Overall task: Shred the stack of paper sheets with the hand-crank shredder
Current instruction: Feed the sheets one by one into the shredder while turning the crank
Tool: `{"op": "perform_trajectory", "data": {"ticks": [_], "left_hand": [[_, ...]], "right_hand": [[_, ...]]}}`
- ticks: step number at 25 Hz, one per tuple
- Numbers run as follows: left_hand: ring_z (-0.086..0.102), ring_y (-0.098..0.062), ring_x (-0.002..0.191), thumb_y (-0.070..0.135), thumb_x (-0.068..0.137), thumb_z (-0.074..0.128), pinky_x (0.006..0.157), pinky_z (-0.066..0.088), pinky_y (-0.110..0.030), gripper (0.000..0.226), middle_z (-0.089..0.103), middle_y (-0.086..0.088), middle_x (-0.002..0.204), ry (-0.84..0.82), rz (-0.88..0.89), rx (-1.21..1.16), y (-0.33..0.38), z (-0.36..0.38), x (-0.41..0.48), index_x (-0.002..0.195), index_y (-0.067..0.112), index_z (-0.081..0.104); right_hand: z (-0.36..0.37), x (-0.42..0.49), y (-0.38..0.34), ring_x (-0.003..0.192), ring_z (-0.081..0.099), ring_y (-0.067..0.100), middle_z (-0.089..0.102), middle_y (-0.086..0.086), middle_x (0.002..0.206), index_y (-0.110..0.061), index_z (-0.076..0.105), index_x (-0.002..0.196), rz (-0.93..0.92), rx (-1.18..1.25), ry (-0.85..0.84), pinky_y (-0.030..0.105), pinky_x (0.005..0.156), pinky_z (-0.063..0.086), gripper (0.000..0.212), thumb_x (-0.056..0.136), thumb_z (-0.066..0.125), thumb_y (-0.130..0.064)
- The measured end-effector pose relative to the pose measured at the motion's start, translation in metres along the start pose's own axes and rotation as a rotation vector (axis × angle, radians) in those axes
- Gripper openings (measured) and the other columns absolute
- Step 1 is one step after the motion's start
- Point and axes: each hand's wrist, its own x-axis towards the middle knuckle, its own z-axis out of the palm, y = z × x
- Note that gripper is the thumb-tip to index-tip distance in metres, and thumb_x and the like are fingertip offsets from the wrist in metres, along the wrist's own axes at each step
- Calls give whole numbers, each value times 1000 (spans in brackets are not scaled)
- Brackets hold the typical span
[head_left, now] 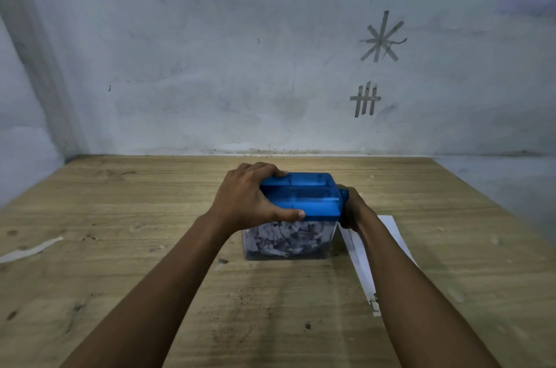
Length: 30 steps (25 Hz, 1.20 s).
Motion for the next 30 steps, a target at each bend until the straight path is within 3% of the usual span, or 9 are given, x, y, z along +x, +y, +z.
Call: {"op": "perform_trajectory", "data": {"ticks": [3,6,8,13,17,20,23,26,30], "left_hand": [[52,-6,105,96,53,59,94,48,-38,93,61,19,115,2,-5,9,0,0,-2,122,33,64],[53,-7,104,99,52,55,95,48,-39,97,61,18,116,1,-10,36,-5,-3,1,123,33,62],[54,-7,103,100,52,54,95,49,-39,98,62,17,115,0,-10,59,-6,-2,1,122,33,62],[58,-10,102,102,53,50,95,49,-40,100,64,13,115,-22,-26,109,-2,-3,1,123,31,62],[53,-17,122,98,59,51,107,38,-41,102,59,8,135,-176,-10,232,12,-20,7,135,30,55],[38,-18,139,66,79,70,114,26,-41,79,40,4,156,-227,55,320,34,-21,9,143,26,46],[30,-16,146,59,85,67,120,16,-40,81,33,4,160,-222,152,305,62,3,2,151,24,36],[32,-16,145,66,85,62,120,16,-42,84,38,5,157,-113,147,310,72,28,-3,151,21,35],[37,-21,144,64,80,61,113,28,-44,87,42,2,157,-13,196,388,61,42,-10,151,19,39]], "right_hand": [[1,-16,9,50,57,17,57,9,69,-7,56,77,-24,101,35,22,44,45,29,102,42,-11],[-1,-33,20,55,51,17,56,7,63,-9,55,73,-165,-211,152,26,49,36,36,105,42,-17],[-8,-42,28,58,53,18,58,7,63,-11,57,72,-316,-326,157,29,56,37,44,107,40,-32],[-18,-58,34,75,62,22,67,8,78,-16,61,79,-363,-501,93,35,71,46,47,107,33,-40],[-38,-79,39,87,64,24,69,5,86,-13,63,85,-471,-607,196,35,75,46,44,106,39,-43],[-76,-89,49,116,54,31,64,7,120,-16,63,114,-289,-845,550,40,93,42,42,96,54,-53],[-100,-102,62,132,39,35,46,14,139,-14,54,127,53,-954,505,45,106,33,75,82,59,-74],[-104,-104,75,131,39,34,47,8,133,-22,58,114,19,-933,492,47,106,31,68,70,73,-73],[-105,-101,78,115,55,28,62,-4,106,-24,60,96,-143,-740,587,44,99,36,35,77,82,-44]]}}
